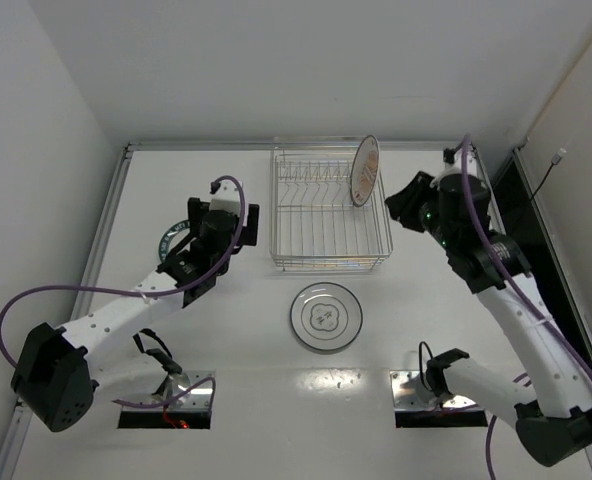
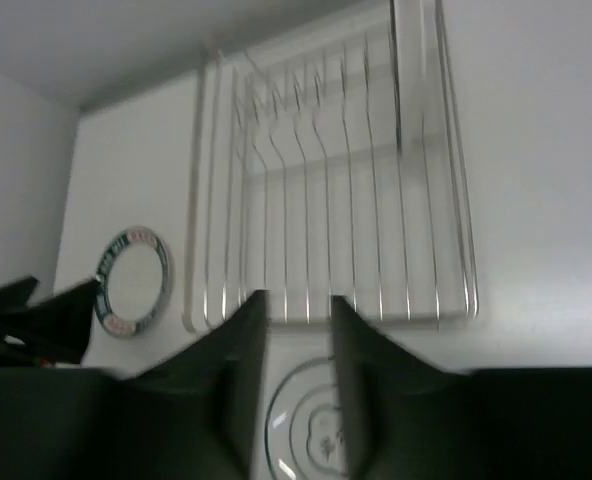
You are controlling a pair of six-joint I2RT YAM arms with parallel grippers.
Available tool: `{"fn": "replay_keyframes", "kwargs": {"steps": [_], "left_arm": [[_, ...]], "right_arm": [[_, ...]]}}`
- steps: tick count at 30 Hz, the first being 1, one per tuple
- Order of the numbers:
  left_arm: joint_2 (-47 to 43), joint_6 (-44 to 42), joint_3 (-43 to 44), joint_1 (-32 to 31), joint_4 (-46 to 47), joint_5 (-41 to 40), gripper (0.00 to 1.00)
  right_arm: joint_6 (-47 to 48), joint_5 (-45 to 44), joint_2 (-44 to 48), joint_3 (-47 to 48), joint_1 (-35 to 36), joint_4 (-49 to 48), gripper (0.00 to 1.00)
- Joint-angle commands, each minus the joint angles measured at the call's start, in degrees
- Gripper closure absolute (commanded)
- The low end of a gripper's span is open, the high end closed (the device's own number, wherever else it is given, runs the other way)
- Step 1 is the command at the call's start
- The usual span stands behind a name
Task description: Load the plates into the dish rack
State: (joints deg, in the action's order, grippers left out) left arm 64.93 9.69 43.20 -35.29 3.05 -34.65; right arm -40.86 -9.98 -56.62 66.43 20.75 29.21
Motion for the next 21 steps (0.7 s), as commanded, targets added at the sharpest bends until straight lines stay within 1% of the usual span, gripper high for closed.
{"fn": "replay_keyframes", "kwargs": {"steps": [1,2,4,5,6,7,8,9,10,11,12,13,16,18,21], "left_arm": [[-1.4,1.2,0.9,-0.4,1.7,2.8,0.02],[-0.9,1.2,0.9,-0.4,1.7,3.4,0.02],[-0.9,2.5,0.9,-0.4,1.7,3.4,0.02],[-0.3,2.5,0.9,-0.4,1.7,4.0,0.02],[-0.3,3.3,0.9,-0.4,1.7,4.5,0.02],[-0.3,3.3,0.9,-0.4,1.7,4.5,0.02],[-0.3,3.3,0.9,-0.4,1.7,4.5,0.02],[-0.3,3.8,0.9,-0.4,1.7,5.0,0.02],[-0.3,3.8,1.4,-0.4,1.7,5.0,0.02],[-0.3,3.8,1.4,-0.4,1.7,5.0,0.02],[-0.3,3.8,1.4,-0.4,1.7,5.0,0.02],[-0.3,3.8,1.4,-0.4,1.7,5.0,0.02],[-0.8,3.2,1.4,-0.4,1.7,4.5,0.02],[-0.9,3.2,1.4,-0.4,1.0,4.5,0.02],[-1.4,3.2,1.4,-0.4,1.0,4.5,0.02]], "right_arm": [[-3.7,8.6,3.7,-9.5,-3.3,6.8,0.59],[-5.4,15.3,5.4,-16.1,-7.1,5.0,0.56],[-6.1,22.4,8.8,-22.7,-12.0,3.4,0.56],[-6.1,28.7,11.9,-28.9,-16.8,2.7,0.56],[-6.1,31.6,13.1,-34.0,-19.3,2.7,0.52],[-5.5,34.3,14.2,-34.1,-21.8,2.7,0.47],[-4.9,39.9,15.0,-38.5,-26.2,3.3,0.43],[-4.3,42.7,16.3,-40.8,-28.0,4.1,0.40],[-3.5,45.8,16.8,-46.0,-29.8,4.1,0.37],[-3.5,52.3,17.5,-49.1,-31.3,4.8,0.37],[-4.1,55.1,18.3,-52.3,-33.1,4.3,0.35],[-5.3,58.1,18.3,-57.9,-33.1,3.1,0.33],[-7.8,61.0,18.9,-63.8,-33.1,-2.0,0.31],[-6.0,58.3,18.1,-60.2,-32.5,0.9,0.28],[-5.5,57.1,16.9,-58.9,-32.0,0.9,0.27]]}}
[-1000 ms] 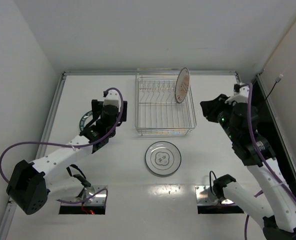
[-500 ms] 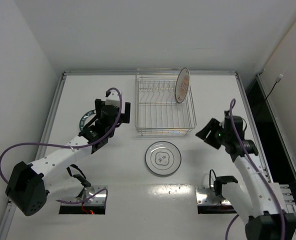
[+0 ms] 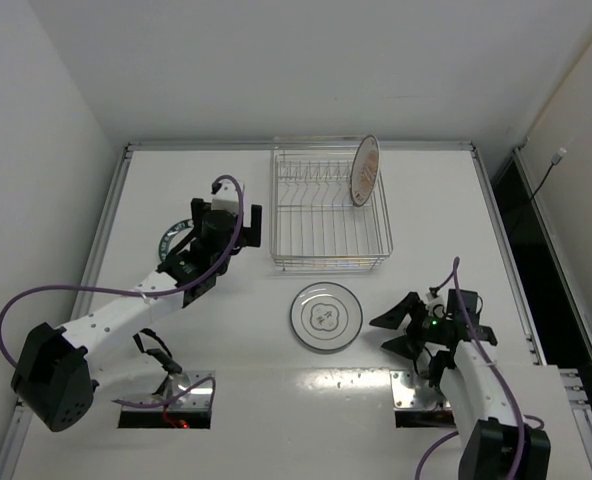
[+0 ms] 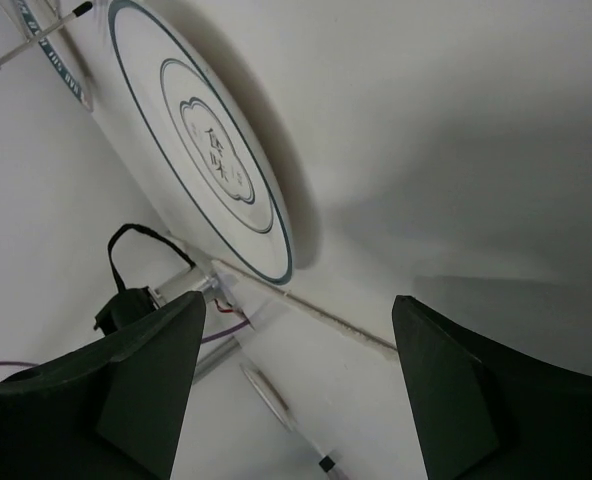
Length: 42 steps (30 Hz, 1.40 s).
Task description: Load the plates into the dish rack
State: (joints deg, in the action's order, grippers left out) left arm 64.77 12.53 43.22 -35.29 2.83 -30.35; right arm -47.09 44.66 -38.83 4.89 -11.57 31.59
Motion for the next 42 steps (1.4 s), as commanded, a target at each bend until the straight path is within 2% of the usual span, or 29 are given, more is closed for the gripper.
{"fn": "replay_keyframes", "kwargs": {"steps": [1,4,10,16,18,24,28,31,32,34,38,39,42], "left_arm": [[-1.2,-0.1,1.4,-0.4,1.7,0.2,0.02],[-1.2,-0.1,1.4,-0.4,1.7,-0.4,0.02],[-0.7,0.4,1.4,-0.4,2.3,-1.6,0.02],[-0.7,0.4,1.4,-0.4,2.3,-2.7,0.02],[-0.7,0.4,1.4,-0.4,2.3,-3.2,0.02],[-1.2,0.4,0.9,-0.4,3.1,-5.0,0.02],[-0.6,0.4,1.6,-0.4,2.4,-7.0,0.02],[-1.1,-0.1,1.1,-0.4,3.0,-8.3,0.02],[-1.1,-0.7,1.1,-0.4,3.0,-8.3,0.02],[-1.1,-0.7,1.1,-0.4,3.0,-8.9,0.02],[-1.1,-0.7,1.1,-0.4,3.0,-8.3,0.02],[-1.1,-0.7,1.1,-0.4,3.0,-8.3,0.02],[-1.1,-0.7,1.1,-0.4,3.0,-8.9,0.02]], "right_arm": [[1.3,1.8,-1.4,1.9,0.3,-1.4,0.27],[-0.7,2.4,-4.1,-2.3,0.3,-7.3,0.27],[-3.2,-4.6,-10.2,0.7,2.2,-11.8,0.27],[-14.5,-11.4,-12.4,0.0,11.4,-25.7,0.27],[-16.4,-12.6,-18.1,0.0,14.9,-30.5,0.27],[-17.2,-12.5,-37.2,3.3,18.5,-39.1,0.30],[-17.9,-15.8,-41.3,7.2,21.8,-38.4,0.31],[-17.9,-17.4,-43.2,9.4,23.7,-36.7,0.46],[-17.9,-17.4,-44.0,9.4,23.7,-36.7,0.61],[-18.7,-18.0,-43.3,8.0,23.7,-37.5,0.75],[-20.8,-20.0,-38.3,5.8,23.7,-39.0,0.92],[-20.8,-20.0,-37.8,5.8,23.7,-39.0,1.00],[-18.5,-20.0,-35.8,8.6,24.5,-33.8,1.00]]}}
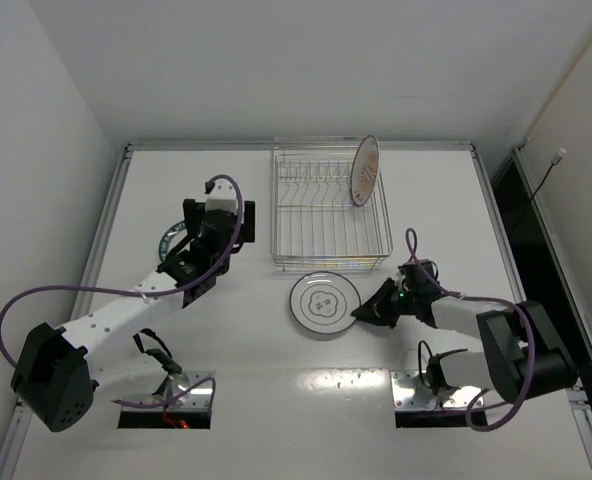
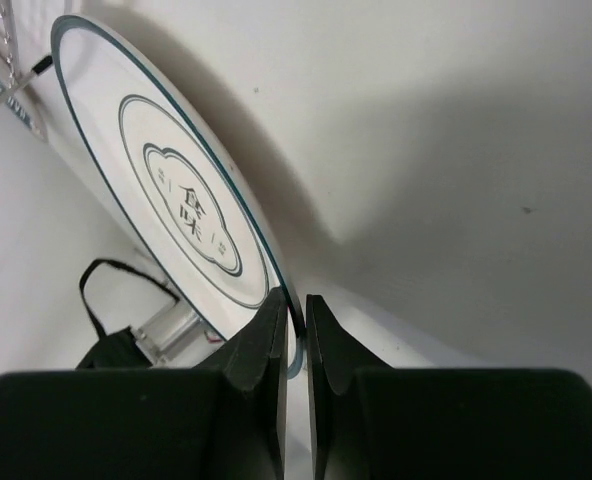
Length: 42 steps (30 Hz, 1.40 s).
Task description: Load the plates into the dish rack
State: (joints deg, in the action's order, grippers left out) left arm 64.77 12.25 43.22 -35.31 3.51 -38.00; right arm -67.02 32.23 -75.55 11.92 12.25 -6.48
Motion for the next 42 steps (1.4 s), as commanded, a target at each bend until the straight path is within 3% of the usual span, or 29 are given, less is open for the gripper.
{"fn": "replay_keyframes", "kwargs": {"steps": [1,9,13,16,20,22,25,30,35,39,42], "left_arm": [[-1.9,-0.4,1.1,-0.4,2.3,-1.2,0.02],[-5.0,0.1,1.1,-0.4,1.8,-0.6,0.02],[-7.1,-0.9,0.5,-0.4,2.8,-0.1,0.02],[-8.3,-0.9,-0.2,-0.9,3.3,-0.7,0.02],[-9.0,-2.0,-1.3,-0.9,4.1,-0.7,0.02],[-9.0,-2.0,-1.3,-0.9,4.1,-0.7,0.02],[-9.0,-2.0,-1.3,-0.9,4.1,-0.7,0.02],[-10.4,-2.0,-2.7,-2.7,5.5,-0.1,0.02],[-8.4,-2.5,-2.3,-3.2,5.5,-1.7,0.02],[-7.7,-3.0,-1.5,-3.2,3.6,-5.5,0.02],[-9.0,-2.5,-1.5,-3.2,3.6,-7.3,0.02]], "right_arm": [[2.1,-8.8,3.5,3.3,0.7,8.7,1.00],[0.1,-13.1,25.5,7.4,5.8,25.8,1.00],[-2.3,-17.6,38.9,11.7,9.1,39.7,1.00],[0.0,-22.7,44.8,17.4,9.1,47.1,1.00],[4.8,-32.4,45.4,29.8,9.1,57.3,1.00],[9.2,-36.0,43.5,38.3,9.1,58.5,1.00],[16.0,-51.3,37.9,50.4,9.1,60.6,1.00],[27.6,-61.7,26.1,66.7,9.1,53.9,1.00],[34.7,-70.8,9.2,76.4,11.2,44.7,1.00],[42.1,-82.9,-3.3,82.5,16.4,39.7,1.00],[46.0,-85.0,-12.6,88.5,17.5,38.0,1.00]]}}
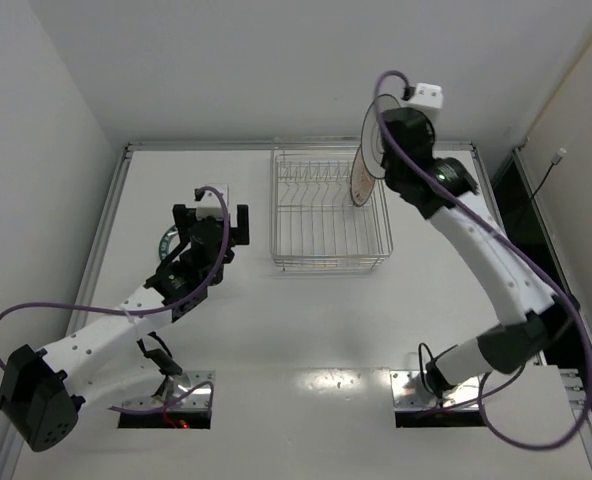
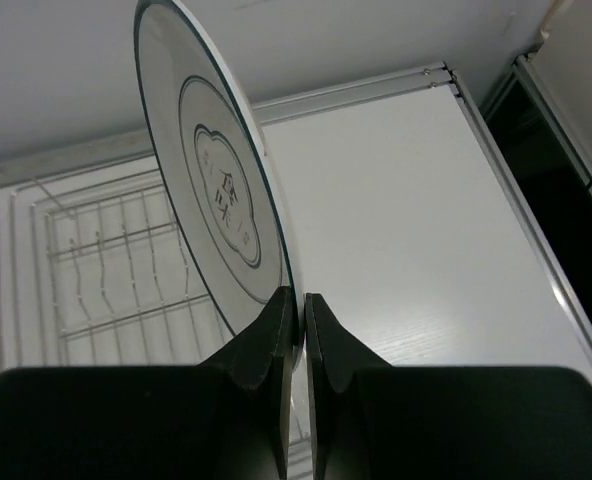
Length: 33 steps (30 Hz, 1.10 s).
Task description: Load the plates into the dish rack
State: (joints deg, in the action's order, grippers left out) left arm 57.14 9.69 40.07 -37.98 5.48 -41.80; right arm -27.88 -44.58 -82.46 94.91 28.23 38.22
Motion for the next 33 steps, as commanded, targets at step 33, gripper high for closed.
{"fn": "replay_keyframes", "kwargs": {"steps": [33], "left_arm": [[0.7,-1.5,1.8,-0.5,1.6,-6.9,0.02]], "right_arm": [[12.2,-16.5,-30.4,10.4,0.4,-17.7,1.00]]}}
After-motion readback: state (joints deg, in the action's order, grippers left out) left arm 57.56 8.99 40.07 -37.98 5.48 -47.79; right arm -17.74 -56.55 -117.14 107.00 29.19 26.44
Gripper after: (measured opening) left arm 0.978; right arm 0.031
